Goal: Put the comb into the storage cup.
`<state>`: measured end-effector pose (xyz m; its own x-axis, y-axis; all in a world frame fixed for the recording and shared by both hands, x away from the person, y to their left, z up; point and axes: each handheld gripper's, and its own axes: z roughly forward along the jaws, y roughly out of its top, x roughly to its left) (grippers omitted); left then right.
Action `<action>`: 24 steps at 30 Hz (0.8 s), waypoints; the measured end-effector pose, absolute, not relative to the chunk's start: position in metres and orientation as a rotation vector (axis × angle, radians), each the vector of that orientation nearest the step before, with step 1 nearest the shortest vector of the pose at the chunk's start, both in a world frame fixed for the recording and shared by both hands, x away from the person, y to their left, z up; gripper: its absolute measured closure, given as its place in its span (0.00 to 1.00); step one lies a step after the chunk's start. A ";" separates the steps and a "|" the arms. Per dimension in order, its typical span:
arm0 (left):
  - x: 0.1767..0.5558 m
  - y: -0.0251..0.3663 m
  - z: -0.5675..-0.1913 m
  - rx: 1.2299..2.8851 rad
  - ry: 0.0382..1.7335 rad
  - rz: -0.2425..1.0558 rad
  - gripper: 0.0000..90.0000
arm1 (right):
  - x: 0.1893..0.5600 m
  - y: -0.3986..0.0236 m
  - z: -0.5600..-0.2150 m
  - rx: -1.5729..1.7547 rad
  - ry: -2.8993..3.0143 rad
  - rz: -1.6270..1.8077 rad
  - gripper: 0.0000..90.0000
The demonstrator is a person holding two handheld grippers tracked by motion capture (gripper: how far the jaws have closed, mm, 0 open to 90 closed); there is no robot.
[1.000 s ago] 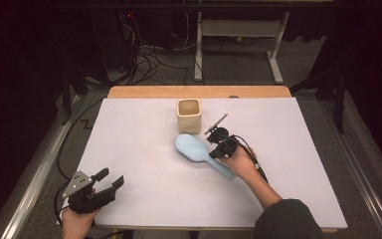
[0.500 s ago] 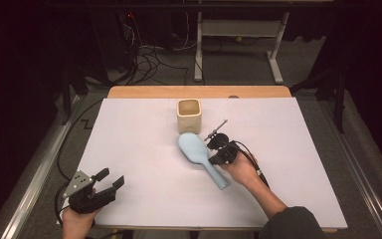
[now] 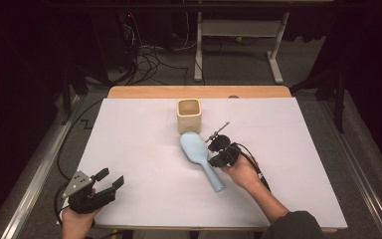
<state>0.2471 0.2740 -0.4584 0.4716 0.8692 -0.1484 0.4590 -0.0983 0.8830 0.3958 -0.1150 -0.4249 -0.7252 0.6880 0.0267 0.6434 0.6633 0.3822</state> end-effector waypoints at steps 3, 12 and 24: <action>0.247 0.274 -0.458 1.732 1.139 0.519 0.38 | 0.394 -0.117 -0.422 1.116 2.731 0.587 0.86; 0.247 0.273 -0.459 1.733 1.141 0.518 0.38 | 0.387 -0.120 -0.413 1.155 2.696 0.663 0.64; 0.247 0.273 -0.459 1.735 1.141 0.514 0.38 | 0.383 -0.103 -0.422 1.159 2.739 0.634 0.55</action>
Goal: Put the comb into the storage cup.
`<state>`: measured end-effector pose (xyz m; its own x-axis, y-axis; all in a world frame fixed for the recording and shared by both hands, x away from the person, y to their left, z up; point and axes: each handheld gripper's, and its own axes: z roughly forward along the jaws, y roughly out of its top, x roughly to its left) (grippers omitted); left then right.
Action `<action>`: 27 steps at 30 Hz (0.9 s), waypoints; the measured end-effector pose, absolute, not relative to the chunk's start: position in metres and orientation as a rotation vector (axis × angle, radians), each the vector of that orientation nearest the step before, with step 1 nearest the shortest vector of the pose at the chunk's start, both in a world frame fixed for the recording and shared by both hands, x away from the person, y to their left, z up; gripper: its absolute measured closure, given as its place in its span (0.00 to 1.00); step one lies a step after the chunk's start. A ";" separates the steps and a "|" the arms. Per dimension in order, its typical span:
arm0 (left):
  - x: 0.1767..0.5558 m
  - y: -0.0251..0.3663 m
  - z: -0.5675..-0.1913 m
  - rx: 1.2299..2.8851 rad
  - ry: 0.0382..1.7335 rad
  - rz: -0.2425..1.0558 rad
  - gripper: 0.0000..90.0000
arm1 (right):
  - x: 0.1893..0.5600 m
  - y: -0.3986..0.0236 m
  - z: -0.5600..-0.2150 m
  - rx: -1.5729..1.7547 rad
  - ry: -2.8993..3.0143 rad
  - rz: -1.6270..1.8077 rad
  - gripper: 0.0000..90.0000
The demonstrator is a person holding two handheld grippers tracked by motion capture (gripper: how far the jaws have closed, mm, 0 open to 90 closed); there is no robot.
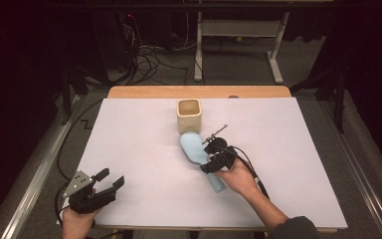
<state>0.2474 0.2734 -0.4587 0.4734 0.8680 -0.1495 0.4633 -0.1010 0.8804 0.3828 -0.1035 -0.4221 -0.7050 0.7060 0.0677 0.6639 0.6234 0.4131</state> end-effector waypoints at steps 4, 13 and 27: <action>0.247 0.274 -0.459 1.734 1.142 0.514 0.38 | 0.385 -0.097 -0.429 1.160 2.740 0.596 0.55; 0.247 0.273 -0.459 1.734 1.140 0.514 0.38 | 0.387 -0.086 -0.439 1.153 2.730 0.518 0.57; 0.248 0.273 -0.459 1.733 1.141 0.512 0.38 | 0.391 -0.086 -0.439 1.101 2.732 0.490 0.78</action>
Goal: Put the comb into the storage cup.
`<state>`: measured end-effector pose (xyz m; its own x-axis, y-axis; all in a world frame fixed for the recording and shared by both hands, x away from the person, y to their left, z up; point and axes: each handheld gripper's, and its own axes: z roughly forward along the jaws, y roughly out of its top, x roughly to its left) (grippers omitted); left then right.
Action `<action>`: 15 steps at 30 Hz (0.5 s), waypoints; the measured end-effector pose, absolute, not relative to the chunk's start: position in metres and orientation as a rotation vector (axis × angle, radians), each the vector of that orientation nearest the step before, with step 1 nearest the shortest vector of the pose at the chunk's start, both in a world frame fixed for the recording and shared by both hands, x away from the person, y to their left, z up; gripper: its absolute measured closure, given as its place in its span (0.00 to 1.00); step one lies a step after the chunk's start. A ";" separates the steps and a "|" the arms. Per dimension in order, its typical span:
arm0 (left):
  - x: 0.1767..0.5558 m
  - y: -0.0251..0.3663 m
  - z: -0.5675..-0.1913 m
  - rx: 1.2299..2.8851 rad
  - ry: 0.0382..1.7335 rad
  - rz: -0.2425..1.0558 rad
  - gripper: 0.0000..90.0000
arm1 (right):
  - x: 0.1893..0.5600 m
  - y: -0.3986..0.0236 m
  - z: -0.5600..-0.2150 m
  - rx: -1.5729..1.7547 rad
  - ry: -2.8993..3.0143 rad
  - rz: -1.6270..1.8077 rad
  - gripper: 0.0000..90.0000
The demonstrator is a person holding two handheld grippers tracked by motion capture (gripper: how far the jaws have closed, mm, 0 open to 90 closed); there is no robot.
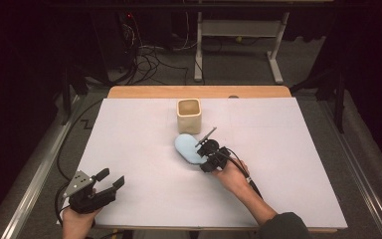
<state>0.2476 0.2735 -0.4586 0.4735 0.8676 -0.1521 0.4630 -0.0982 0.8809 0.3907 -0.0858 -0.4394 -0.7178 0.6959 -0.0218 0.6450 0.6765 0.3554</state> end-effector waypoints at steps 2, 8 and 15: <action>0.248 0.274 -0.459 1.732 1.142 0.511 0.38 | 0.390 -0.086 -0.439 1.109 2.731 0.486 0.78; 0.247 0.273 -0.458 1.741 1.138 0.521 0.38 | 0.388 -0.085 -0.439 1.081 2.726 0.489 0.78; 0.246 0.270 -0.458 1.767 1.127 0.543 0.38 | 0.385 -0.087 -0.435 1.035 2.721 0.503 0.79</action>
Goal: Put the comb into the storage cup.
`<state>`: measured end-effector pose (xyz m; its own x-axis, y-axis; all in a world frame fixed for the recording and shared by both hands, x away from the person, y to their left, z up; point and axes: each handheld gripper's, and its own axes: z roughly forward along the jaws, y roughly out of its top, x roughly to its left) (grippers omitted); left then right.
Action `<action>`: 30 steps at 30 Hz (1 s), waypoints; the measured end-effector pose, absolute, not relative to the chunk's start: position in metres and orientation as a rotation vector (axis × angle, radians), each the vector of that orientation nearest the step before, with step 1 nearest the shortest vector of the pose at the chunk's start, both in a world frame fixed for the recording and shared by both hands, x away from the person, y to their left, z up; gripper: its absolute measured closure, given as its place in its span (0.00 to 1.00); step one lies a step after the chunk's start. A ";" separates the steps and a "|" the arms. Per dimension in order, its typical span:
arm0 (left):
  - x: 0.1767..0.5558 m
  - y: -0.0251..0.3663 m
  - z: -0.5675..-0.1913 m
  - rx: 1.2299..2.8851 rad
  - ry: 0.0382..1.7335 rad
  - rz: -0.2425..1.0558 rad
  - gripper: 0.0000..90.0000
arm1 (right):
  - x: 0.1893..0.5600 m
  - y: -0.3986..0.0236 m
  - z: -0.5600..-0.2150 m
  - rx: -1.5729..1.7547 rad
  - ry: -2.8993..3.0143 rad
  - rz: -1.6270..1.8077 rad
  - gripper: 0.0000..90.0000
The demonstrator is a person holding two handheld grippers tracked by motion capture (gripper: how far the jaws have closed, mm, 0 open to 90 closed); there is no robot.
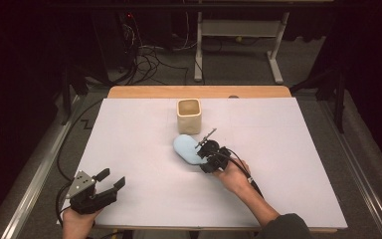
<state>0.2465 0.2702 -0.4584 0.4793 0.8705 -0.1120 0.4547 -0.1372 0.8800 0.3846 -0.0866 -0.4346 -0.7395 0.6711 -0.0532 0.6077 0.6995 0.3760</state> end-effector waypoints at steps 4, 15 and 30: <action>0.247 0.270 -0.458 1.768 1.128 0.541 0.38 | 0.383 -0.090 -0.429 1.039 2.710 0.541 0.79; 0.247 0.270 -0.458 1.768 1.129 0.534 0.38 | 0.376 -0.108 -0.415 1.046 2.676 0.628 0.78; 0.246 0.268 -0.457 1.765 1.104 0.524 0.37 | 0.363 -0.135 -0.405 1.053 2.635 0.703 0.78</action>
<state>0.2458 0.2679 -0.4574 0.4997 0.8577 -0.1208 0.4483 -0.1367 0.8834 0.3625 -0.1349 -0.4054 -0.7199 0.6937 -0.0236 0.5898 0.6293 0.5062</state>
